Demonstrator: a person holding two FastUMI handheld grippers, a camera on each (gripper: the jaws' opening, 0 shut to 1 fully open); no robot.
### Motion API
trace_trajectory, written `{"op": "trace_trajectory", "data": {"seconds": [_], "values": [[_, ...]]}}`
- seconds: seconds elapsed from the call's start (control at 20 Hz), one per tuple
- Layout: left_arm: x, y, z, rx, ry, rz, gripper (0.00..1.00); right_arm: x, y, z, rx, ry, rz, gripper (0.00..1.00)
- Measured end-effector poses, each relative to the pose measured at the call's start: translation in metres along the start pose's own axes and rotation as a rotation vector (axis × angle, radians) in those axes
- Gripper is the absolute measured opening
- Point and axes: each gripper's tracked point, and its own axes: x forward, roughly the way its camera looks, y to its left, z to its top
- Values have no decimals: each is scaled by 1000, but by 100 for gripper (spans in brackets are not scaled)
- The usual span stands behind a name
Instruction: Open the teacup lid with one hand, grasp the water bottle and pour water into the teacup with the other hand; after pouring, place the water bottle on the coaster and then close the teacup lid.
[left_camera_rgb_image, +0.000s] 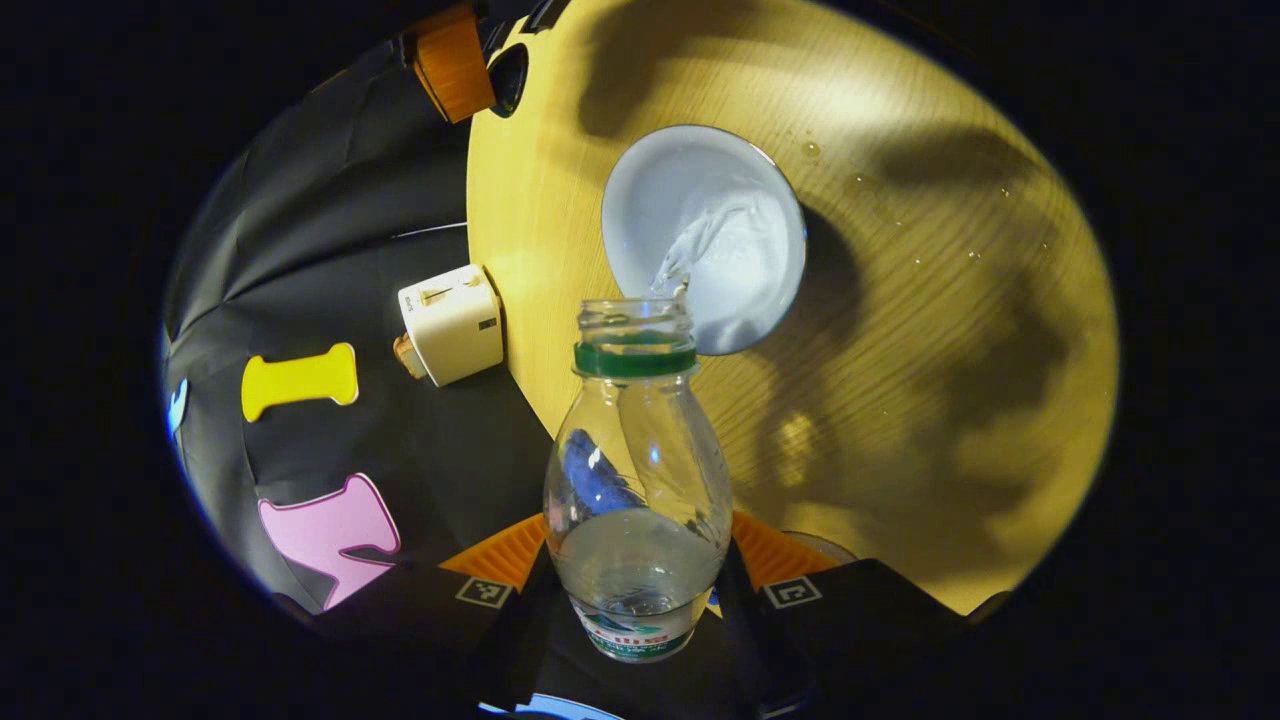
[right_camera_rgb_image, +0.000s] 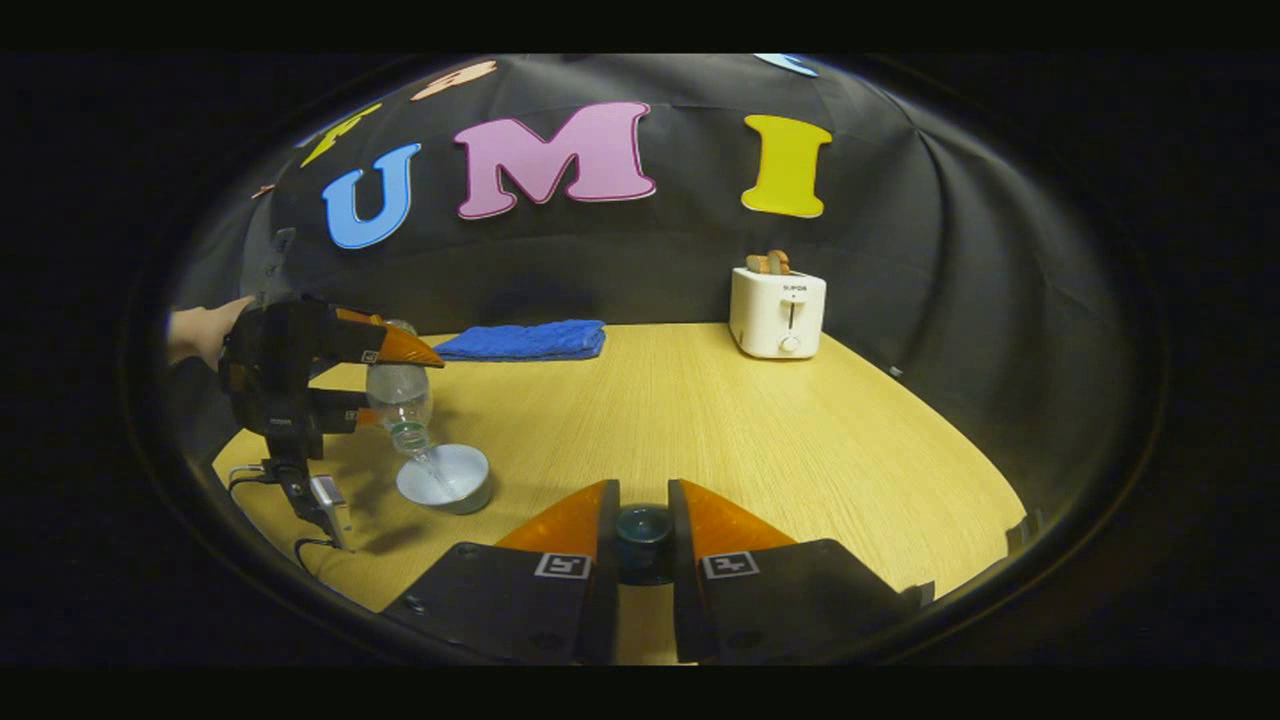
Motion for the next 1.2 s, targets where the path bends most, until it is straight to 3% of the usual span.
{"op": "trace_trajectory", "data": {"seconds": [0.35,0.4,0.45,0.75,0.8,1.0,1.2], "values": [[2,12,-5,123,2,-11,76,-3,0,-1,8,-3,11,25],[2,14,-5,140,2,-10,75,-3,-1,-1,10,-3,12,21],[3,16,-6,152,3,-8,76,-4,-2,-1,13,-5,15,25],[3,21,-6,220,13,-30,76,-6,-1,-2,1,-11,37,25],[3,21,-5,229,13,-32,76,-7,0,-2,-3,-10,43,30],[0,30,-9,310,39,-16,76,-8,7,1,9,-12,64,21],[0,33,-12,337,56,-11,76,-10,17,0,33,-9,83,25]]}}
